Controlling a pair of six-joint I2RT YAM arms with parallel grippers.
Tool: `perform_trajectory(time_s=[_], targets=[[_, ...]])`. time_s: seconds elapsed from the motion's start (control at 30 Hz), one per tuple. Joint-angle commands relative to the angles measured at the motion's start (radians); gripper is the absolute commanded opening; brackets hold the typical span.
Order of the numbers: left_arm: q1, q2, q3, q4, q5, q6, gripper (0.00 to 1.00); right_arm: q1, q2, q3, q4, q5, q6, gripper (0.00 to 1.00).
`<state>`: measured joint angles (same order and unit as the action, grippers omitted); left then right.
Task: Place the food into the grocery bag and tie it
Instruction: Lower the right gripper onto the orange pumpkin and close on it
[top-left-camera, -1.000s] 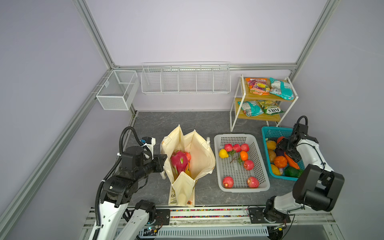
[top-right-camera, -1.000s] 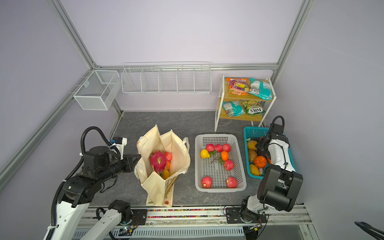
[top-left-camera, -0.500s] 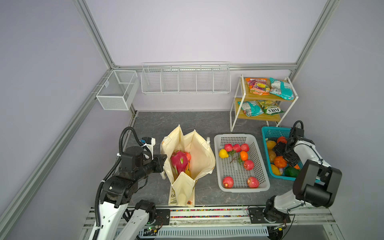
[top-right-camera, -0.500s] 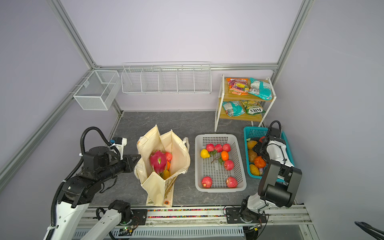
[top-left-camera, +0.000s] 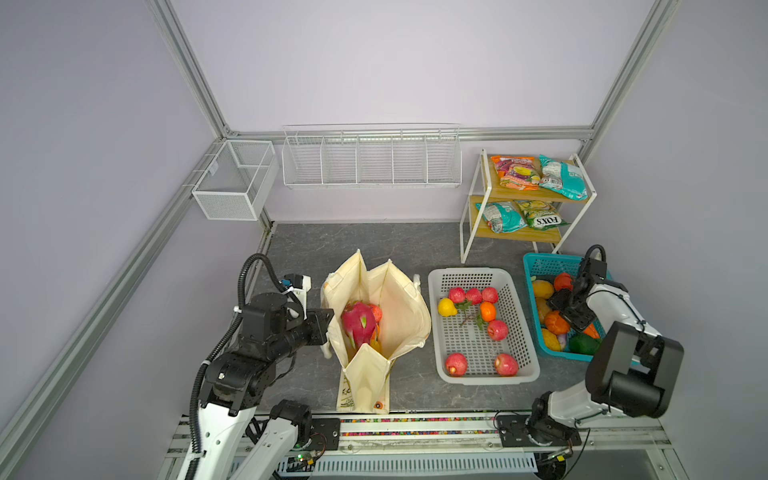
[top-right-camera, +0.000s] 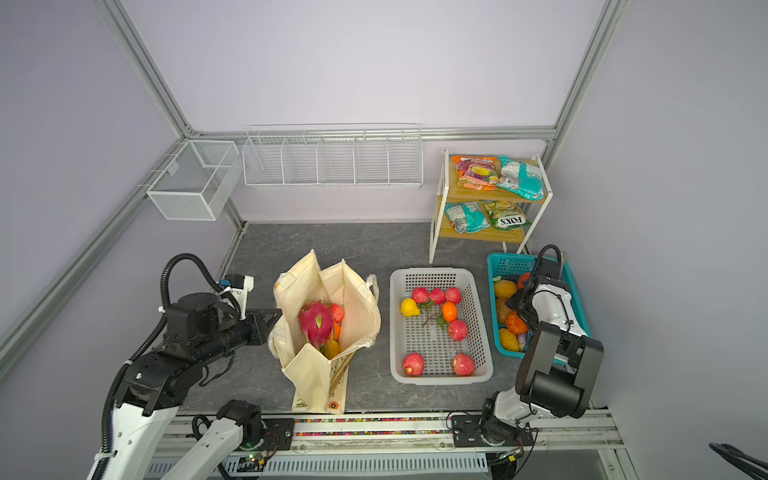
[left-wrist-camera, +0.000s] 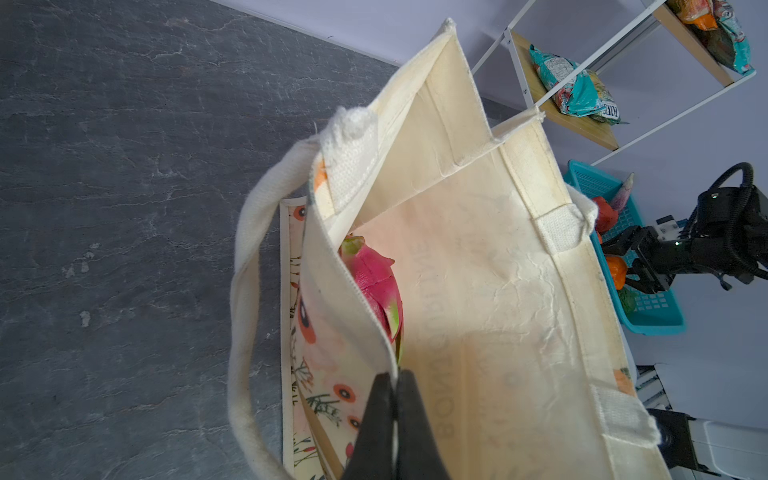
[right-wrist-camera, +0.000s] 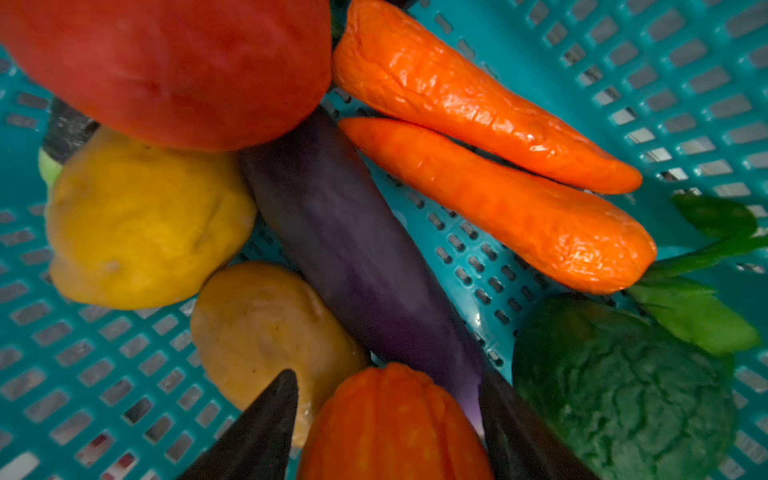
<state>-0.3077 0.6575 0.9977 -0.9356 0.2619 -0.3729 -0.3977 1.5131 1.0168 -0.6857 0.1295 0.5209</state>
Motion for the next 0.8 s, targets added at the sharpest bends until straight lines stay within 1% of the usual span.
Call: perform_trajectory(time_s=[0.0,0.03,0.27,0.37,0.53,0.63,0.67,0.7,0.73,0.77], targets=[[0.0,-0.006,0.019,0.002,0.001,0.006,0.0,-0.004,-0.043,-0.015,0.004,-0.026,0.014,0.62],[0.0,-0.007,0.016,0.003,0.001,0.005,0.0,-0.004,-0.051,-0.015,0.002,-0.028,0.015,0.6],[-0.001,-0.016,0.009,0.006,0.002,0.0,0.0,0.01,-0.137,0.011,-0.044,-0.059,0.027,0.56],[-0.001,-0.018,0.009,0.01,0.004,0.0,0.0,0.025,-0.185,0.036,-0.077,-0.065,0.032,0.51],[0.0,-0.024,0.006,0.015,0.008,-0.004,0.0,0.047,-0.235,0.085,-0.125,-0.066,0.039,0.52],[0.0,-0.028,0.006,0.016,0.01,-0.006,0.0,0.052,-0.246,0.101,-0.136,-0.064,0.036,0.5],[-0.001,-0.029,0.004,0.016,0.008,-0.007,0.0,0.053,-0.246,0.104,-0.14,-0.059,0.035,0.52],[-0.001,-0.03,0.003,0.016,0.008,-0.006,0.0,0.053,-0.245,0.106,-0.146,-0.05,0.033,0.6],[-0.001,-0.032,0.001,0.015,0.01,-0.007,0.0,0.053,-0.239,0.109,-0.153,-0.033,0.031,0.7],[-0.001,-0.032,0.0,0.018,0.009,-0.008,0.0,0.055,-0.233,0.106,-0.159,-0.02,0.026,0.75]])
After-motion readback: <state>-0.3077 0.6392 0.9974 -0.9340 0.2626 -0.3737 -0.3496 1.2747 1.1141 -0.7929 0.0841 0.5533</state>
